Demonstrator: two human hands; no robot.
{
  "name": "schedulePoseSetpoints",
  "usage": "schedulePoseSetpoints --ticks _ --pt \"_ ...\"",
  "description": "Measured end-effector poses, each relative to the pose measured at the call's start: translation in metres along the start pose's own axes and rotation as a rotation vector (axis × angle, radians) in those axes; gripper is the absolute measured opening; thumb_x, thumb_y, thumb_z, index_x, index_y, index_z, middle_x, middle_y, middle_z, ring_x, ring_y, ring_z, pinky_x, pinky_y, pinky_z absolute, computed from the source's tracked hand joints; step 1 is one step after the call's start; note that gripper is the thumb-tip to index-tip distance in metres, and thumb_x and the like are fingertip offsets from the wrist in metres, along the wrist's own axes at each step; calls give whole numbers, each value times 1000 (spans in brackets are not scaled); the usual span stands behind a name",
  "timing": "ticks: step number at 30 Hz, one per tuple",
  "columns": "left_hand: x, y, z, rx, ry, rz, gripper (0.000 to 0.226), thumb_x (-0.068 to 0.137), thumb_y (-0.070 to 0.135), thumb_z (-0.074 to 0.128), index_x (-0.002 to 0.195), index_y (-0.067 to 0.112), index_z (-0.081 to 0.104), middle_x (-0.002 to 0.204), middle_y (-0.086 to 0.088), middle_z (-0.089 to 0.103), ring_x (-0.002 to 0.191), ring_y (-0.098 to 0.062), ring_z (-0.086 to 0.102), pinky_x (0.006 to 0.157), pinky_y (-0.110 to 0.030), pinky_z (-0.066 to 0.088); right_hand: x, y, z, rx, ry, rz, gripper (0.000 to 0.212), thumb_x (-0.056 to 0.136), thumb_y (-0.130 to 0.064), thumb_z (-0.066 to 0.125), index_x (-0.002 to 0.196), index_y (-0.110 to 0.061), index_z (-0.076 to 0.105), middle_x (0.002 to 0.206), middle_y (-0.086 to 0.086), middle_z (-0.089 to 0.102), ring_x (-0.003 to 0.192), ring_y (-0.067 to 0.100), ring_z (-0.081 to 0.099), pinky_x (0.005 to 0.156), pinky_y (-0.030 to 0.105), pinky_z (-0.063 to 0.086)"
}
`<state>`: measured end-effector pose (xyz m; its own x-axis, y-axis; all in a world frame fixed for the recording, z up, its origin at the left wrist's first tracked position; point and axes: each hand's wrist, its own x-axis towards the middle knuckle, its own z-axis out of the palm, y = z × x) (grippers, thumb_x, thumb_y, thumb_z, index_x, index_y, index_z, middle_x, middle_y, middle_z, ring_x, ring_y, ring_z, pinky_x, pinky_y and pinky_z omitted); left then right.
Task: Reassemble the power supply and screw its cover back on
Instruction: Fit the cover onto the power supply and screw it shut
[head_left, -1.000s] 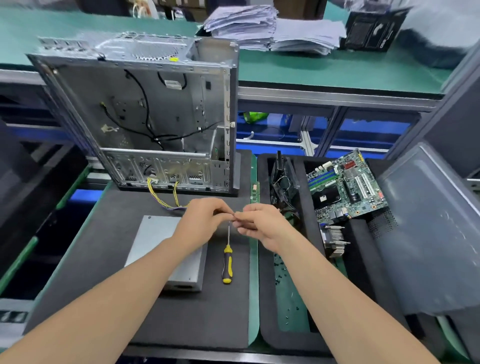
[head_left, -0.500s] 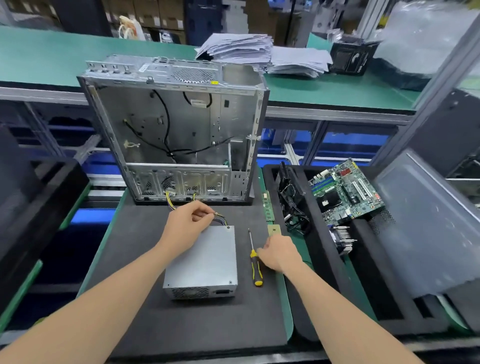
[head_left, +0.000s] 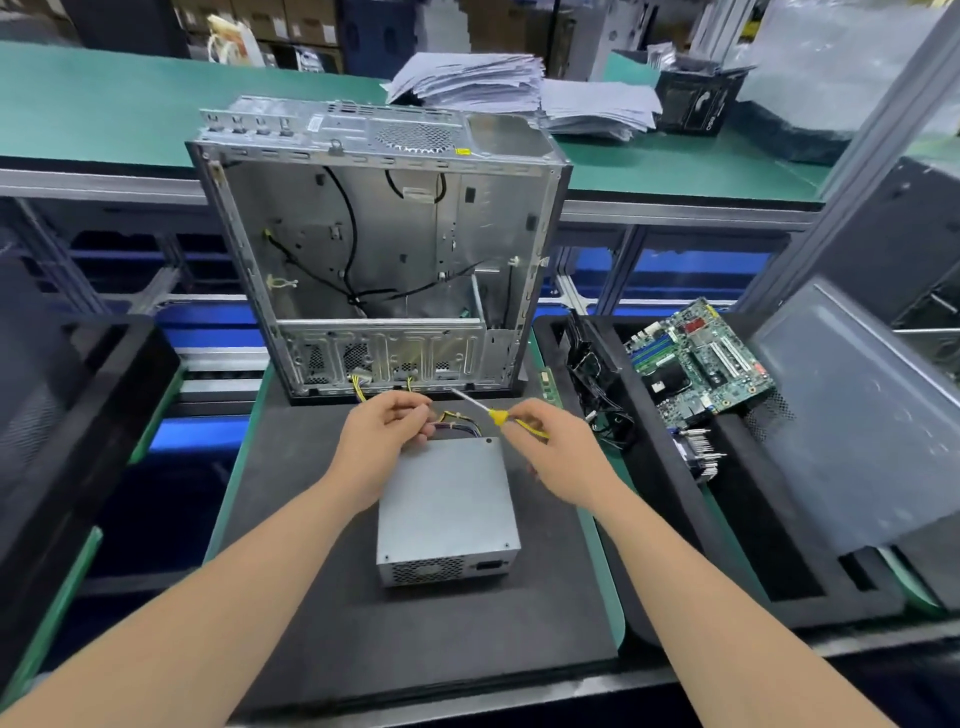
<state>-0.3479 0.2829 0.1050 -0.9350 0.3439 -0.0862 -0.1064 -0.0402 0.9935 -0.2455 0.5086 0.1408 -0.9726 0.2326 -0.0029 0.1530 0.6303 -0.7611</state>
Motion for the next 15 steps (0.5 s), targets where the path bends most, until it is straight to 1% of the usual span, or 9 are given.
schedulePoseSetpoints --ticks 1,2,4,7,11,15 --pt "0 -1 -1 -56 8 -17 12 101 2 62 107 6 71 88 -7 77 81 -18 71 72 -22 57 2 -6 1 -46 -22 -79 11 102 -35 62 107 -29 69 86 -15 63 70 -2 59 62 11 40" --pt "1 -1 -3 -110 20 -31 12 101 1 61 107 6 70 89 -8 76 82 -19 70 72 -22 57 4 -12 3 -83 -37 -131 12 102 -35 62 108 -29 70 87 -15 63 74 -4 56 64 10 38" --pt "1 -2 -5 -208 45 -52 12 103 1 58 108 5 68 91 -11 75 83 -20 71 73 -22 57 6 -18 6 -105 -50 -169 12 102 -35 61 108 -30 71 88 -14 63 78 -3 55 65 10 37" --pt "0 -3 -10 -309 72 -79 13 104 2 55 109 4 67 88 -7 77 81 -15 72 72 -21 58 10 -20 10 -144 -78 -185 12 102 -35 61 109 -31 69 92 -12 63 82 1 55 64 12 34" --pt "-4 -6 -14 -325 68 -71 13 104 3 55 111 2 66 85 -5 76 80 -14 71 73 -21 58 14 -18 10 -183 -98 -225 13 101 -36 60 110 -31 69 94 -10 63 86 3 55 68 19 35" --pt "-9 -6 -14 -296 76 -23 12 104 2 55 110 1 65 87 -7 76 82 -18 71 76 -23 59 17 -19 8 -195 -110 -256 13 101 -36 60 110 -32 68 94 -10 61 87 4 55 69 18 36"
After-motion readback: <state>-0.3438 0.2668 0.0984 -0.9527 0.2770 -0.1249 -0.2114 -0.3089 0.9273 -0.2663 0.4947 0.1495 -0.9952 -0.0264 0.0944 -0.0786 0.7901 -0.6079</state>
